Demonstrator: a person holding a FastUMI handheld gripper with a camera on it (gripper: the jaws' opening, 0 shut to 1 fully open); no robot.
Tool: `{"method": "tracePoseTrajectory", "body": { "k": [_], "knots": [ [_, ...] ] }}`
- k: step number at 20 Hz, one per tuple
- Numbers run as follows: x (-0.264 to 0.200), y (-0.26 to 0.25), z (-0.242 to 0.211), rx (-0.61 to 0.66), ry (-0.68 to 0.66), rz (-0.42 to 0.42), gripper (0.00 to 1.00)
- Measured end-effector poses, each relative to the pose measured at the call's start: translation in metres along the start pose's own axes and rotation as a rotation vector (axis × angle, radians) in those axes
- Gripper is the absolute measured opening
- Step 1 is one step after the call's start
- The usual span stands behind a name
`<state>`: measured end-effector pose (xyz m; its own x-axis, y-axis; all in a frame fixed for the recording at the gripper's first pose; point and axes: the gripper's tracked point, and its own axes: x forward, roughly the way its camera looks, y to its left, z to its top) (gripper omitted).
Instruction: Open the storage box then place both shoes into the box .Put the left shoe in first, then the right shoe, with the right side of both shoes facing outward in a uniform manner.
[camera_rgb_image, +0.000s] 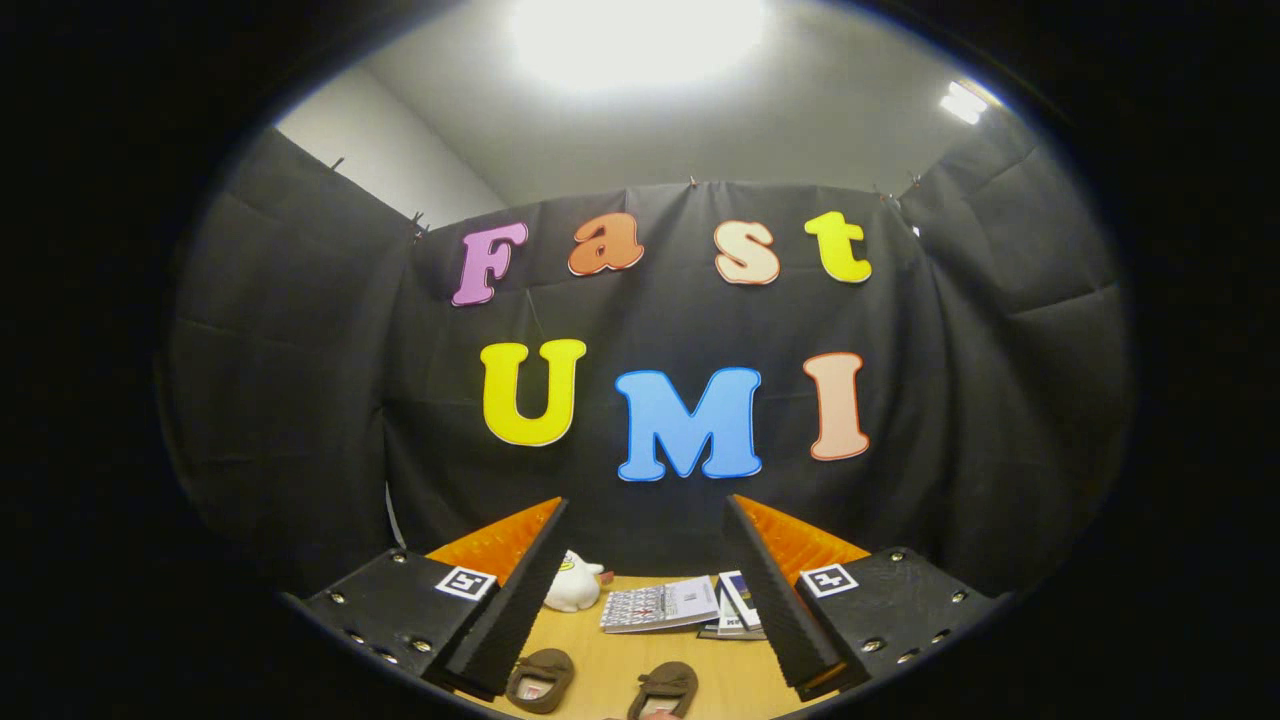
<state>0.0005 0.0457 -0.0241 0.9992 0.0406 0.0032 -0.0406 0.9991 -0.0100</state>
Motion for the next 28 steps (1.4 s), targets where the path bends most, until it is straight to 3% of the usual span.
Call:
{"method": "tracePoseTrajectory", "body": {
  "k": [5, 9, 12, 16, 21, 28],
  "knots": [
    [0.026, 0.019, -0.051, 0.066, 0.102, 0.057, 0.95],
    [0.037, 0.07, -0.104, 0.089, 0.219, 0.251, 0.95],
    [0.04, 0.108, -0.141, 0.192, 0.309, 0.393, 0.95],
    [0.043, 0.153, -0.194, 0.349, 0.488, 0.514, 0.98],
    [0.053, 0.192, -0.254, 0.536, 0.691, 0.608, 0.98],
    [0.057, 0.233, -0.319, 0.621, 0.884, 0.704, 0.97]
  ]
}}
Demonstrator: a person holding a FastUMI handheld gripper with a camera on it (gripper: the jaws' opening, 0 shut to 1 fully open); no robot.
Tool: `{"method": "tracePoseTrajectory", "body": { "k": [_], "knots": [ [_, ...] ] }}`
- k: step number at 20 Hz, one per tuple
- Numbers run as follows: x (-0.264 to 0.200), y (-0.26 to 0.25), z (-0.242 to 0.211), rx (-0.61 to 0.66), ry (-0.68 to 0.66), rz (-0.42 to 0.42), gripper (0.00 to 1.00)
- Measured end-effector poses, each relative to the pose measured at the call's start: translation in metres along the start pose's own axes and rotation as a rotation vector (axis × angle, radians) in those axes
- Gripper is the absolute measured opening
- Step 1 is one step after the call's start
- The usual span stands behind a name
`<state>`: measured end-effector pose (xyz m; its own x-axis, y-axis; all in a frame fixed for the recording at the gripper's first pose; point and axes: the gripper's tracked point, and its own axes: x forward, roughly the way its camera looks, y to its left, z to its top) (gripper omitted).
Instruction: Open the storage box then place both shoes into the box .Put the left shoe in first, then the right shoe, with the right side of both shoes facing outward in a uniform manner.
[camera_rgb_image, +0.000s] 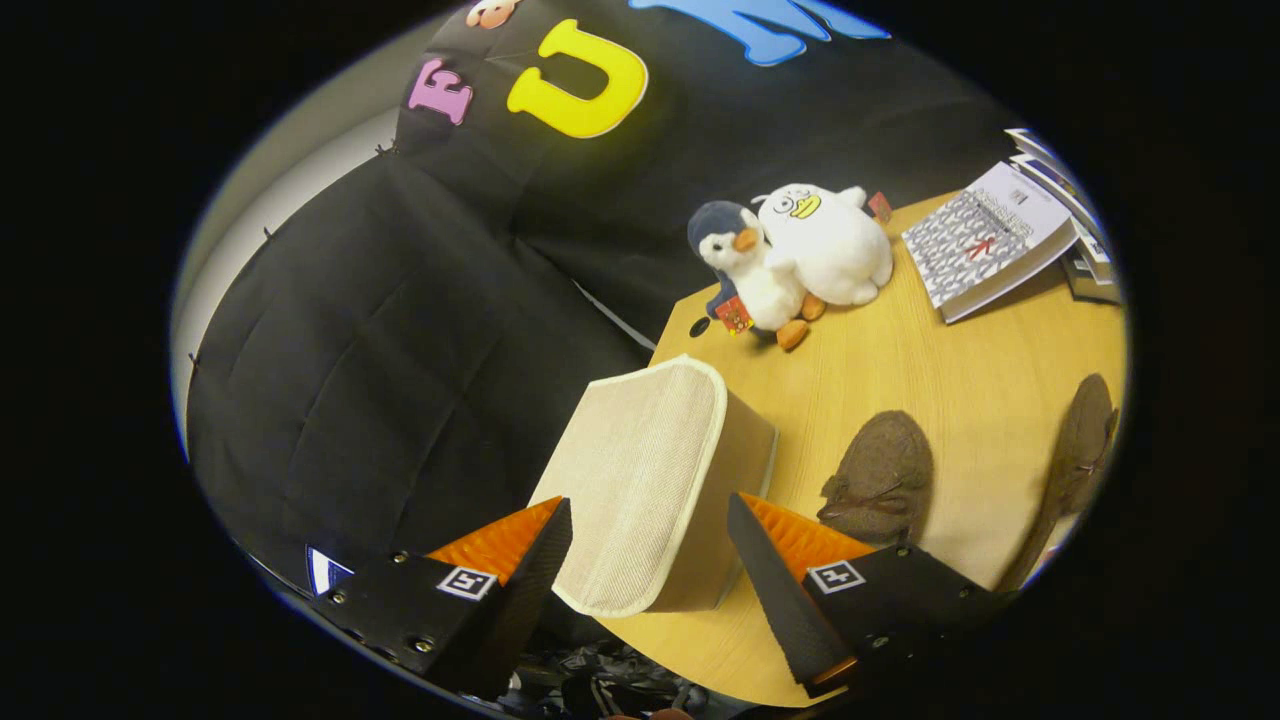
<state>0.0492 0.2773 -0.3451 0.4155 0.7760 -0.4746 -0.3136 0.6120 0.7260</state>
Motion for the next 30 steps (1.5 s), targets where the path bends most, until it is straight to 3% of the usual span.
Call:
{"method": "tracePoseTrajectory", "body": {
  "k": [8, 13, 15, 16, 18, 19, 21, 24, 25, 26, 27, 30],
  "knots": [
    [0.05, -0.01, -0.034, 0.16, 0.131, 0.096, 0.97],
    [0.058, -0.005, -0.035, 0.242, 0.16, 0.14, 0.95],
    [0.06, -0.002, -0.034, 0.283, 0.185, 0.159, 0.76],
    [0.058, 0.003, -0.032, 0.302, 0.187, 0.181, 0.73],
    [0.053, 0.007, -0.03, 0.335, 0.205, 0.215, 0.4],
    [0.05, 0.007, -0.027, 0.344, 0.212, 0.223, 0.4],
    [0.051, 0.01, -0.019, 0.387, 0.196, 0.229, 0.15],
    [0.041, 0.021, -0.011, 0.398, 0.185, 0.289, 0.14],
    [0.042, 0.016, -0.008, 0.371, 0.191, 0.266, 0.14],
    [0.031, 0.006, -0.007, 0.371, 0.167, 0.204, 0.07],
    [0.042, 0.015, -0.011, 0.397, 0.178, 0.222, 0.01],
    [0.04, 0.02, -0.008, 0.378, 0.176, 0.198, 0.01]
  ]
}}
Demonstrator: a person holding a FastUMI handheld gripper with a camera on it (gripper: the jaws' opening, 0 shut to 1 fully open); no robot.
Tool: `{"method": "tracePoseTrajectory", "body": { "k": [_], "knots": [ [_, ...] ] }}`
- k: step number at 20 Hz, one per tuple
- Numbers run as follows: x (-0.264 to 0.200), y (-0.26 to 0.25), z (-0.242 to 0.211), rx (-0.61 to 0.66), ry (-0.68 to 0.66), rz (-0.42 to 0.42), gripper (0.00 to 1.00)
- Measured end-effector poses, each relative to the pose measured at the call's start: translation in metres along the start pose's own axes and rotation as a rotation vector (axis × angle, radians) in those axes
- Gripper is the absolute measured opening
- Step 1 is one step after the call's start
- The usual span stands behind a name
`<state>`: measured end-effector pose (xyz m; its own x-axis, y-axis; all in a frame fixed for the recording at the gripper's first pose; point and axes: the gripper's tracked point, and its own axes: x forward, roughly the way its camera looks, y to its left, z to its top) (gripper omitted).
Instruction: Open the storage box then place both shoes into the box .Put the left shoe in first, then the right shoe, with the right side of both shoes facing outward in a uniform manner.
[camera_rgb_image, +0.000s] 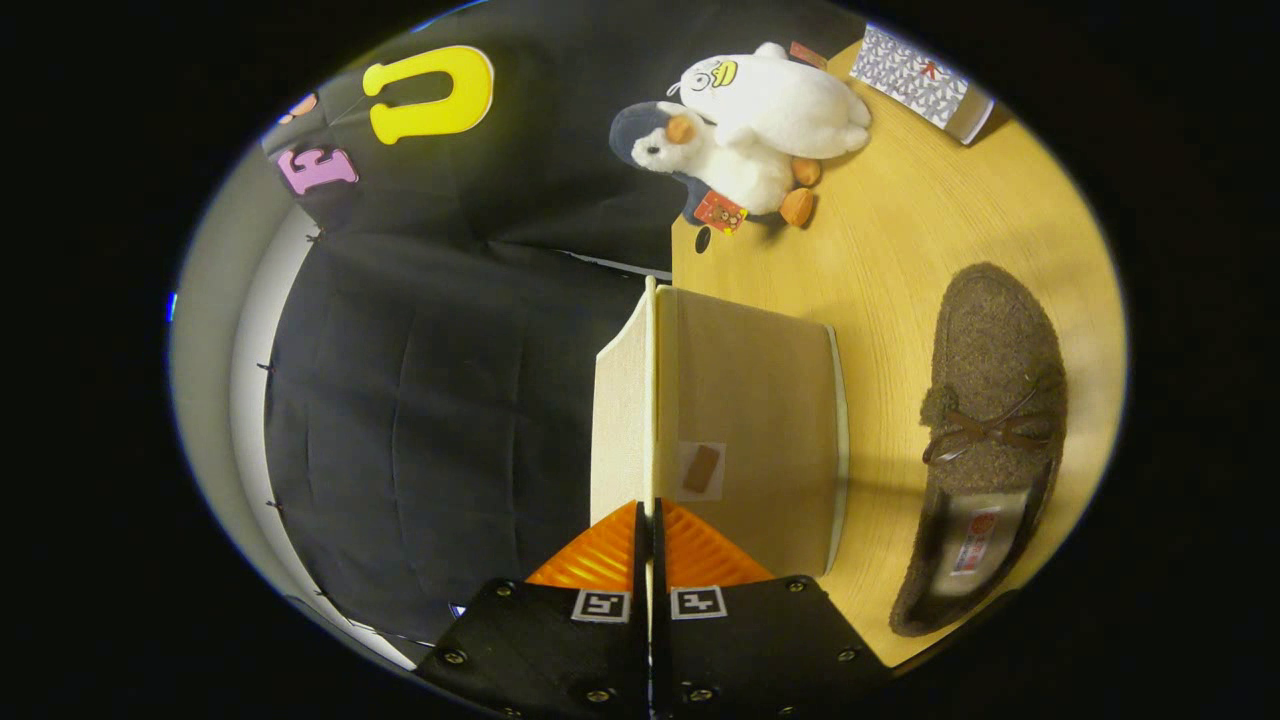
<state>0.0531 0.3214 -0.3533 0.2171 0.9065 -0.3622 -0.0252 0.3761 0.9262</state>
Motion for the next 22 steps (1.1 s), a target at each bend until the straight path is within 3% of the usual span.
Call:
{"method": "tracePoseTrajectory", "body": {
  "k": [7, 11, 16, 22],
  "knots": [
    [-0.011, 0.093, -0.01, -0.146, -0.059, -0.002, 0.01],
    [0.011, 0.152, -0.02, -0.296, -0.085, -0.063, 0.01],
    [0.077, 0.218, -0.037, -0.388, -0.068, -0.059, 0.01],
    [0.168, 0.248, -0.065, -0.486, -0.051, -0.074, 0.01]
  ]
}}
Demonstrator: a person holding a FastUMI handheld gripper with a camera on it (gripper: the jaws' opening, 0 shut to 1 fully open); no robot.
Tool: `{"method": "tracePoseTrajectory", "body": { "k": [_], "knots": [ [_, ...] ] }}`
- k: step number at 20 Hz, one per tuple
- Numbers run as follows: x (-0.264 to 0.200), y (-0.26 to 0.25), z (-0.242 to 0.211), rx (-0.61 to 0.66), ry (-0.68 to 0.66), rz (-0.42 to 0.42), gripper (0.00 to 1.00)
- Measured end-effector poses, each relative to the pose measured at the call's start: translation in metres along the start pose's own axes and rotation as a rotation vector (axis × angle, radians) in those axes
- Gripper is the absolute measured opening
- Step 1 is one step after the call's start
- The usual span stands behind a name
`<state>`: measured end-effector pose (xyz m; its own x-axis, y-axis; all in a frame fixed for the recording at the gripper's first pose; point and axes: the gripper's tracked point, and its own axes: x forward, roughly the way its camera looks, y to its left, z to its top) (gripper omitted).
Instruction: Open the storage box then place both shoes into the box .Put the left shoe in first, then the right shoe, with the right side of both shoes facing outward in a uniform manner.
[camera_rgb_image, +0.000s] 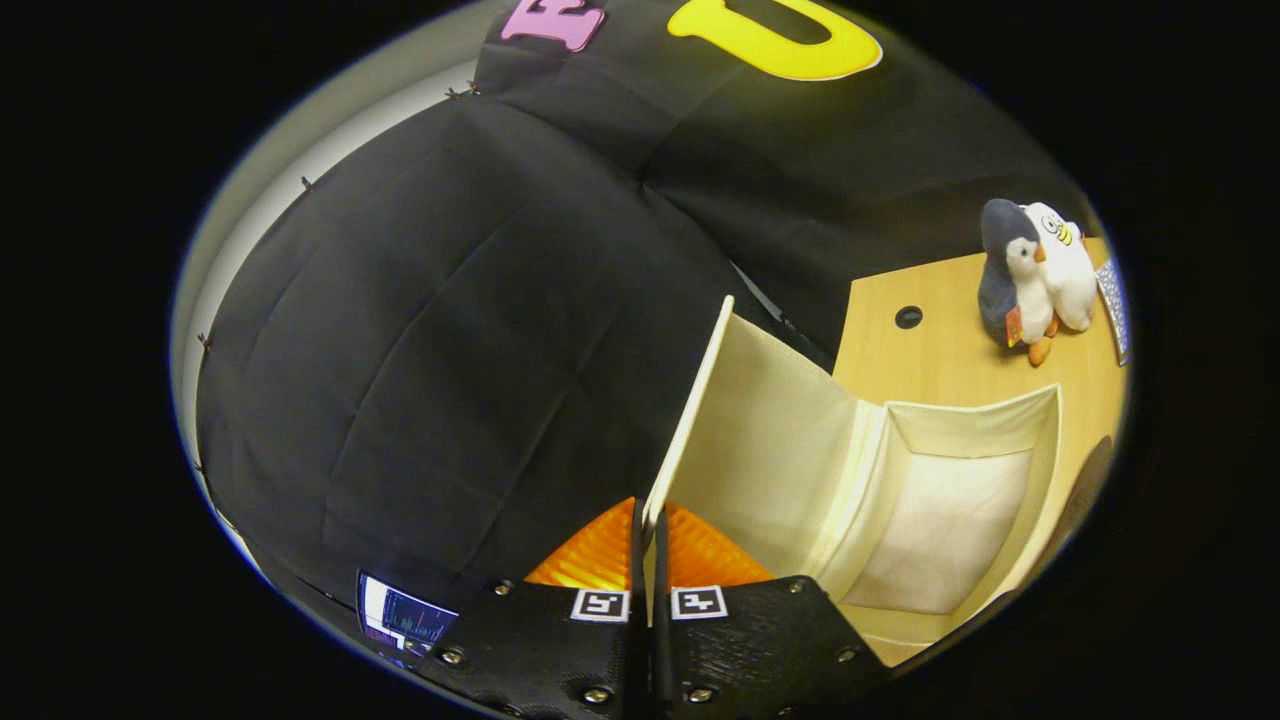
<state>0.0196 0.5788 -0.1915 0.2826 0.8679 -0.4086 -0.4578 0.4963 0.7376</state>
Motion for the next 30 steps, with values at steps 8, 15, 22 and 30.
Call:
{"method": "tracePoseTrajectory", "body": {
  "k": [8, 15, 22, 30],
  "knots": [
    [0.086, 0.012, -0.041, -0.107, 0.04, -0.056, 0.08],
    [0.087, 0.025, -0.047, -0.182, 0.068, -0.059, 0.7],
    [0.001, 0.014, -0.011, -0.23, -0.036, -0.104, 0.73],
    [-0.136, -0.021, 0.033, -0.431, -0.236, -0.262, 0.97]
  ]
}}
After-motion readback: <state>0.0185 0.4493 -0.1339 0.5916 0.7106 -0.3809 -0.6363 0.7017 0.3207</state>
